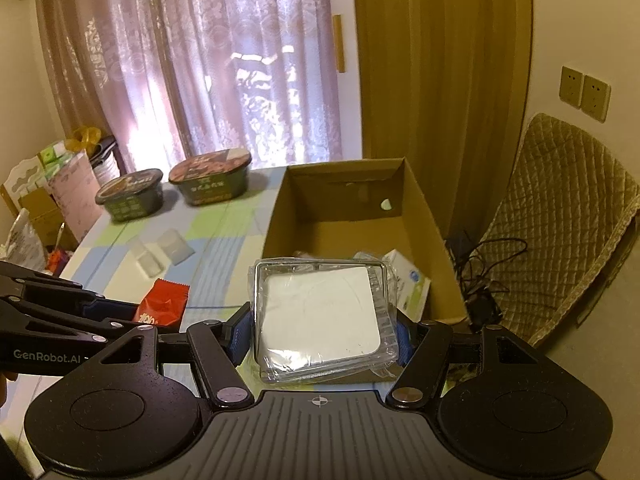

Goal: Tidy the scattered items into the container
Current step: 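Carry the red packet and wrapped white packet over the cardboard box, then open the left tool to drop the red packet while the right tool releases the white packet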

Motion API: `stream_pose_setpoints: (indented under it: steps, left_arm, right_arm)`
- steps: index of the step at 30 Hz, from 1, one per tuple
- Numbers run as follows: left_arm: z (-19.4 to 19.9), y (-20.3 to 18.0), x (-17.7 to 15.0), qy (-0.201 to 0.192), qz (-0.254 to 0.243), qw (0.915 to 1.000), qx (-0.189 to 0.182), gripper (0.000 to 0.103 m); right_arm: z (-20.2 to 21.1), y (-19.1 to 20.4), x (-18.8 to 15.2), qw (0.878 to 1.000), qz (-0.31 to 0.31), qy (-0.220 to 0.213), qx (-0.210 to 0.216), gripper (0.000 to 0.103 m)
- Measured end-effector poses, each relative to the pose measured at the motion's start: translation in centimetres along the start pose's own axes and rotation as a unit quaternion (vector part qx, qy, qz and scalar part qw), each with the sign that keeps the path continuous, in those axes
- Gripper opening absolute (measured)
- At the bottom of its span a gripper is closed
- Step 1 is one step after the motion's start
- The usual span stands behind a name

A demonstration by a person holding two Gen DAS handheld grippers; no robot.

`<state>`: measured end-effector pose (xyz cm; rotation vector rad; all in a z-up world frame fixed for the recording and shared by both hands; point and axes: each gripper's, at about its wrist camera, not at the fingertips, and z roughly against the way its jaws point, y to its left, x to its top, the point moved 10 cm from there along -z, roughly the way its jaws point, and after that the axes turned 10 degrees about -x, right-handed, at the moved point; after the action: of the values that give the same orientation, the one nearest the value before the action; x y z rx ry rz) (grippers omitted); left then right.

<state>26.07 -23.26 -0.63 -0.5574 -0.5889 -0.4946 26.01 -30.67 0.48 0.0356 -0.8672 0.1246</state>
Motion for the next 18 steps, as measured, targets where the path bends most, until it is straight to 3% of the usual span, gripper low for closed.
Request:
stream_pose_setpoints:
  steps: [18]
  left_arm:
    - [-5.4, 0.9, 4.8, 0.003, -0.007, 1.0000, -0.005, 0.025]
  right_arm:
    - [-5.1, -3.5, 3.0, 1.000, 0.006, 0.000, -0.013, 0.068]
